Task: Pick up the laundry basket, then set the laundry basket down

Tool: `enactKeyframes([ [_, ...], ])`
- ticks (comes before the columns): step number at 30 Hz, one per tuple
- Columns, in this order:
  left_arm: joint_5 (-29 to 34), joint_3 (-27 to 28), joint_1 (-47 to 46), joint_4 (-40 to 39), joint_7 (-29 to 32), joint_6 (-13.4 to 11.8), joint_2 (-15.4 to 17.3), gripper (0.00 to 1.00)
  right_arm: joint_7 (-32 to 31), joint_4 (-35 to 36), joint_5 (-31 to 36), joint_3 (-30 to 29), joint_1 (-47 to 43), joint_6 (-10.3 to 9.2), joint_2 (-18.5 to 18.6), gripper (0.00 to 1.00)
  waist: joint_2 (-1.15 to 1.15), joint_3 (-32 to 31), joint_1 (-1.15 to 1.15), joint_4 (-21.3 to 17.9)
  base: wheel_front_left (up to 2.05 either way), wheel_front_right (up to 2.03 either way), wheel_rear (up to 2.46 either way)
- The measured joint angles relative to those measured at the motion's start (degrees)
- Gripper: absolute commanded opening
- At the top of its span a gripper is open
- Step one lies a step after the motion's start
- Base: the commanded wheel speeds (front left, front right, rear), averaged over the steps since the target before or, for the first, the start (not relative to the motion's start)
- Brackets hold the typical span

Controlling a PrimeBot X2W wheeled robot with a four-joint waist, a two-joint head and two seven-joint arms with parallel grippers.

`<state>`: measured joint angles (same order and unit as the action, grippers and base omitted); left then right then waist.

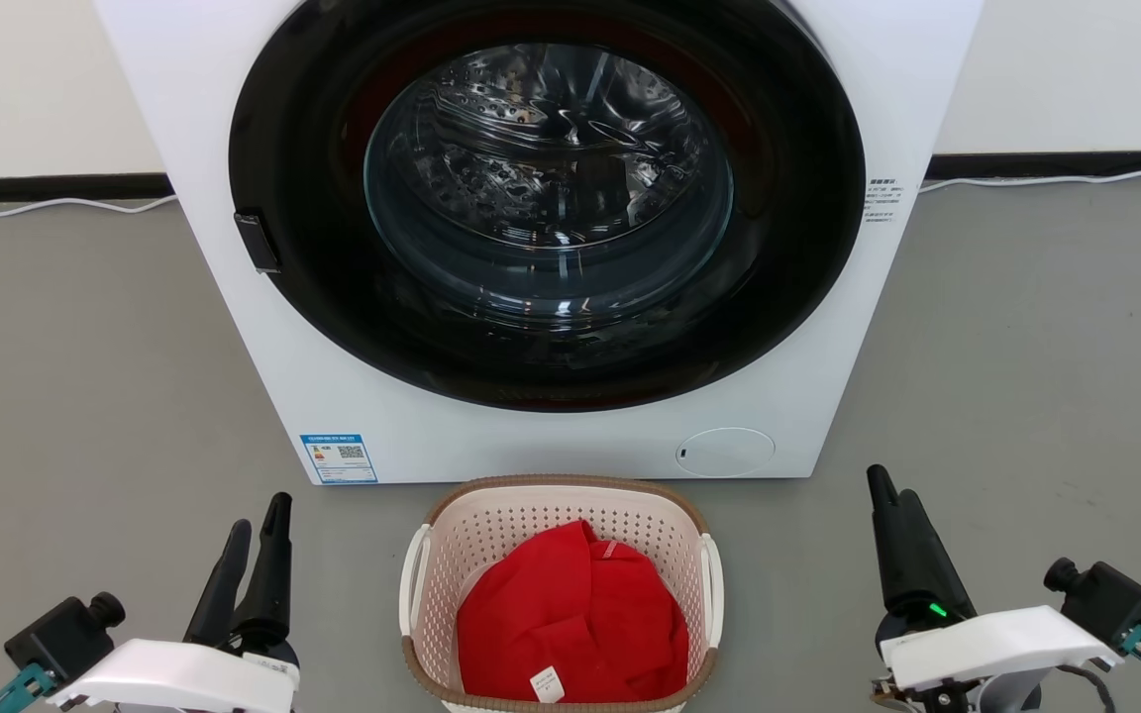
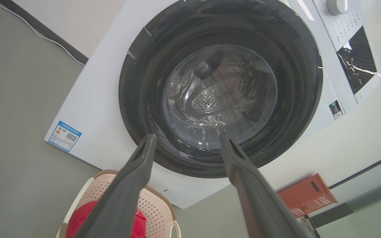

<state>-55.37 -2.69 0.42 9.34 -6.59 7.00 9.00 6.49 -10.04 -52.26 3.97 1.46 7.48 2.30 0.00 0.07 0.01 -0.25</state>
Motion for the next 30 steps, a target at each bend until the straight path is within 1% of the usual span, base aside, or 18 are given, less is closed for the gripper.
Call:
enactKeyframes([
  [11, 7.7, -0.8, 0.0, -0.2, -1.7, 0.1, 0.5, 1.0, 1.7, 0.1, 9.0, 0.1, 0.0, 0.0, 0.0, 1.0, 0.0, 0.0, 0.0, 0.1, 0.0, 0.0, 0.0],
  [22, 17.2, -0.8, 0.0, -0.3, -3.6, 0.1, 0.8, 1.0, 3.3, 0.1, 18.3, 0.5, 0.1, 0.0, 0.1, 1.0, 0.0, -0.2, -0.01, -0.1, 0.0, 0.0, 0.0],
  [30, 22.5, -1.0, 0.0, -0.4, -4.8, 0.1, 1.2, 1.0, 4.8, 0.1, 24.4, 0.9, 0.1, 0.0, 0.2, 1.0, 0.0, -0.2, 0.0, -0.2, 0.0, 0.0, 0.0],
])
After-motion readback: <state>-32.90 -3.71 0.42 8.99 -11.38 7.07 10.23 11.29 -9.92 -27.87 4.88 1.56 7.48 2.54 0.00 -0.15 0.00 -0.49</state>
